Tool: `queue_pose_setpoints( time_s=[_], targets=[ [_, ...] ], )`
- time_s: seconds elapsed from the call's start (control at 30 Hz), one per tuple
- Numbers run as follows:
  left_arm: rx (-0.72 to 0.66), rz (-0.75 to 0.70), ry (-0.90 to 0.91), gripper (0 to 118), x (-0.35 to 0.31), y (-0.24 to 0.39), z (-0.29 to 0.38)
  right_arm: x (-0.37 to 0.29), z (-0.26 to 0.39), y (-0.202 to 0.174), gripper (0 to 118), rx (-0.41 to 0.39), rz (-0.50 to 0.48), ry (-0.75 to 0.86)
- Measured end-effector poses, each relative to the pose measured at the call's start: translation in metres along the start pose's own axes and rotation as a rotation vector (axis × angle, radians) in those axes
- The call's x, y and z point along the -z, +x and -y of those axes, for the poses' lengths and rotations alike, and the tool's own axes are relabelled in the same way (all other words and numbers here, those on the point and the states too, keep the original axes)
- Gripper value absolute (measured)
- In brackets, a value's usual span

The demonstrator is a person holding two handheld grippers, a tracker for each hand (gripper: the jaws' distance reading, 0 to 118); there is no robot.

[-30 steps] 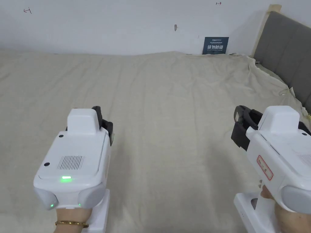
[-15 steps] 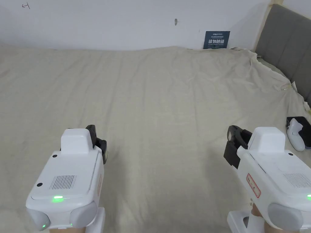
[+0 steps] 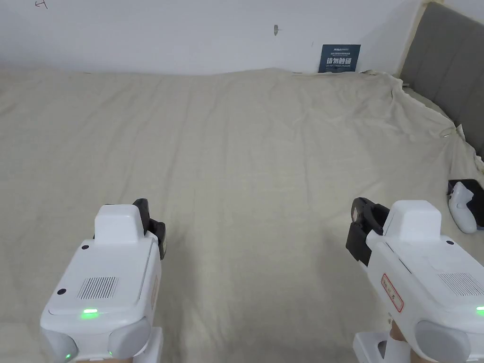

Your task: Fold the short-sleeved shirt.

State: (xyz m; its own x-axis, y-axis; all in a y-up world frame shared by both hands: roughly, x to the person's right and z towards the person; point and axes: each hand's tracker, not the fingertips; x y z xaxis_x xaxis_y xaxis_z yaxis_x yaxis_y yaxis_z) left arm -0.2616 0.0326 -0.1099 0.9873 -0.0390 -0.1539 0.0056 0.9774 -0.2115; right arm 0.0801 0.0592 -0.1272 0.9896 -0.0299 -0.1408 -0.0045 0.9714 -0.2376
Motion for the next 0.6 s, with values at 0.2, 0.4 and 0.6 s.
queue_pose_setpoints(
  time_s=[0.2,0.4,0.6],
  targets=[
    [0.014,-0.001,0.002,0,0.0,0.0,0.001,0.0,-0.001,0.003,0,0.001,-0.003,0.001],
    [0.016,-0.001,0.003,0,-0.001,0.001,0.0,-0.007,0.001,-0.009,0,-0.001,-0.007,0.003],
    [0.028,0.001,0.008,0,-0.001,0.002,0.0,-0.007,0.0,-0.009,0,-0.003,-0.007,0.005]
  ],
)
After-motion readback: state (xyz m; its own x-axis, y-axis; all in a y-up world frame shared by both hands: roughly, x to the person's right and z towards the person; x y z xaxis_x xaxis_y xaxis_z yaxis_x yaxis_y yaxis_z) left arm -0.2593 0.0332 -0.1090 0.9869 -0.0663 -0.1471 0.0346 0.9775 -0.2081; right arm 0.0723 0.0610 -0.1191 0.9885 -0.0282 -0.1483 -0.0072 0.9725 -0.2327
